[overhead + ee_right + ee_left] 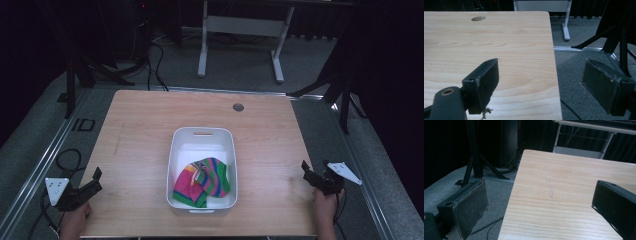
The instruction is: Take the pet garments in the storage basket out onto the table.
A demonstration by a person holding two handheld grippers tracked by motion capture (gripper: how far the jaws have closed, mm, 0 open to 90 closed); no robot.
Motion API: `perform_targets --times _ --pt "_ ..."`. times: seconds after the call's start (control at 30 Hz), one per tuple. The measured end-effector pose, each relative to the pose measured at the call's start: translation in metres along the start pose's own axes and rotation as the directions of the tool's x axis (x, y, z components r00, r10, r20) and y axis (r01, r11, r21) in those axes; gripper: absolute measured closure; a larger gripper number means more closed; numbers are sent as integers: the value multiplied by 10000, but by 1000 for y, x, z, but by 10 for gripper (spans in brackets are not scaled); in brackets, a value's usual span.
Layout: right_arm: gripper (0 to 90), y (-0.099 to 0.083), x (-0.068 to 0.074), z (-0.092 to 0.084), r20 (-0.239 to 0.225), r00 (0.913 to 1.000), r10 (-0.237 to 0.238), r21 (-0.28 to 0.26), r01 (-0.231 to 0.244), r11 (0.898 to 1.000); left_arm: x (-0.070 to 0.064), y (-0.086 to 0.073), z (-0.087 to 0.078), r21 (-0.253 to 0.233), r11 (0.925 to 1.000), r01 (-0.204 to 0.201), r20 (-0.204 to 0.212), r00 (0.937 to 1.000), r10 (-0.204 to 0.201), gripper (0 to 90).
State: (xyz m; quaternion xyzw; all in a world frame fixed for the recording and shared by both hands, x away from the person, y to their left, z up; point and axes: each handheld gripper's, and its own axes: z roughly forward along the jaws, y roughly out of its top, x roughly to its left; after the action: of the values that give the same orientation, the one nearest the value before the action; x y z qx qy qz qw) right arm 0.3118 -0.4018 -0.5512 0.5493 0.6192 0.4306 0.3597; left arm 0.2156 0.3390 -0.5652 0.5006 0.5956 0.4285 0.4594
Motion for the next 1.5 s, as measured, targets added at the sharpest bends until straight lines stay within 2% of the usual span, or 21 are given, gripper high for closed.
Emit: perform_targets --times 0.6,0.9,0.93,1.03,1.13,1.2,1.23,1.33,1.4,1.5 --pt "137 0 -2 -1 -148 9998 143 -64 -144 9999 0 0 0 18 10000 -38 22 10000 38 9" --pt "137 0 -1 0 -241 9997 29 42 -28 10000 0 0 0 18 10000 -44 49 10000 44 9" --pt "138 0 -1 1 -301 9995 46 112 -42 9999 0 0 0 32 10000 -73 44 10000 73 9" --pt "141 1 -3 4 -963 9951 222 645 -160 9978 0 0 0 41 10000 -71 41 10000 71 9" --pt "142 2 -6 9 -2039 9780 444 1529 -130 9882 0 0 0 46 10000 -52 45 10000 52 9" --pt "143 3 -5 11 -2560 9663 262 1839 221 9827 0 0 0 53 10000 -45 50 10000 44 9" --pt "144 3 -4 12 -2887 9573 138 1940 444 9800 0 0 0 53 10000 -41 48 10000 41 9" --pt "146 5 4 15 -3967 9169 -432 2144 1383 9669 0 0 0 57 10000 -36 35 10000 36 9" --pt "146 6 10 18 -4644 8820 -802 2203 2028 9541 0 0 0 63 10000 -55 39 10000 54 9" --pt "146 6 20 21 -5508 8290 -968 2313 2630 9367 0 0 0 73 10000 -50 42 10000 49 9"
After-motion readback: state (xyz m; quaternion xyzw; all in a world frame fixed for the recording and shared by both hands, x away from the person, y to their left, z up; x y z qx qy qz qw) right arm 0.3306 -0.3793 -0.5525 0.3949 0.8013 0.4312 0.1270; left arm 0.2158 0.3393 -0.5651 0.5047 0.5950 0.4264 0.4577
